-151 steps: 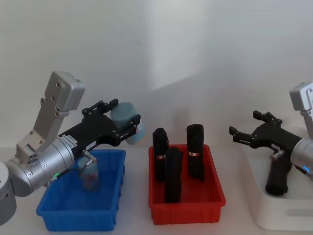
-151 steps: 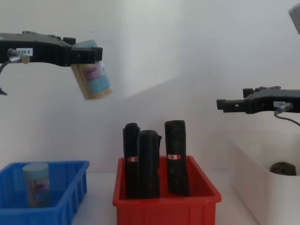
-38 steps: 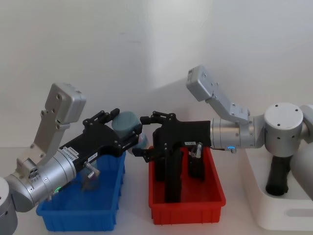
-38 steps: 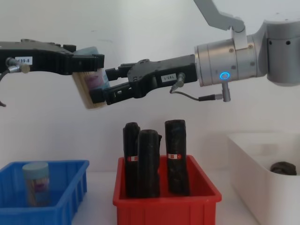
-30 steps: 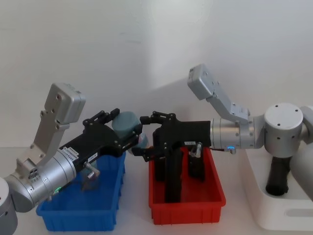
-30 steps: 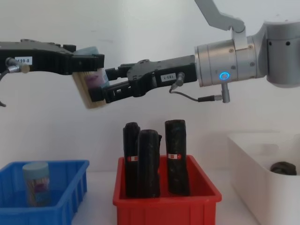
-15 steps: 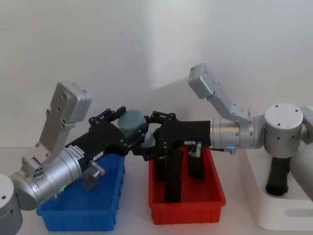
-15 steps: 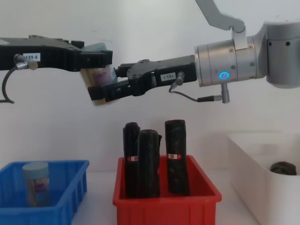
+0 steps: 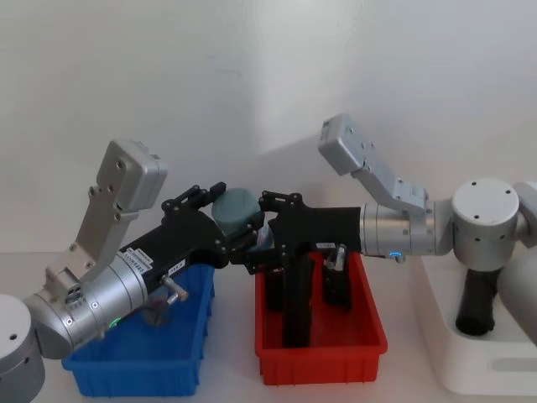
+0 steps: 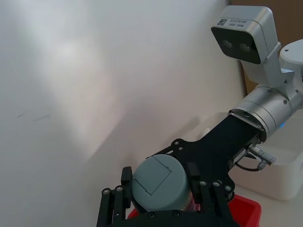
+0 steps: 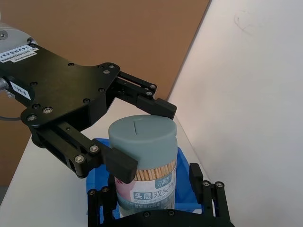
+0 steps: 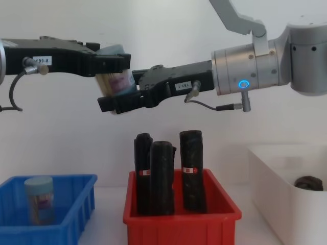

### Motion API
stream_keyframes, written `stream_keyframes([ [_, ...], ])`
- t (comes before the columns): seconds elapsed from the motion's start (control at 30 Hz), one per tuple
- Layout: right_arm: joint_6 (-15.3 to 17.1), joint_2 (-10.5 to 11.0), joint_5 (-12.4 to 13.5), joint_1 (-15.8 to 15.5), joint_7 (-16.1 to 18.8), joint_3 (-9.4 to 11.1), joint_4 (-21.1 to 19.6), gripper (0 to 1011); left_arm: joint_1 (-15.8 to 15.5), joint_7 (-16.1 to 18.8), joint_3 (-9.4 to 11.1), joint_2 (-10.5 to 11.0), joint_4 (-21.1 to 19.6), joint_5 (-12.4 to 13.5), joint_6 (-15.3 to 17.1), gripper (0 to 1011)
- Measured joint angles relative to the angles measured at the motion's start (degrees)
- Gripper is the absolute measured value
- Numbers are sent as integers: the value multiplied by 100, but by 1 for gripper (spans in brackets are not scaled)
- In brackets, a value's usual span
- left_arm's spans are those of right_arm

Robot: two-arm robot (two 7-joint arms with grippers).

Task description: Pick the cotton swabs from the blue box and place them into the white box.

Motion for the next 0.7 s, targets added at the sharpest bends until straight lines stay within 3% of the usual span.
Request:
stream_keyframes([
  [0.37,-44,10,-68,-13,-61,-19,-34,659,-16,-32,16,-15,4,23,3,711],
  [0.7,-60,15,-96,-19,-90,-26,-48,653,-22,-44,20,-20,4,32,4,711],
])
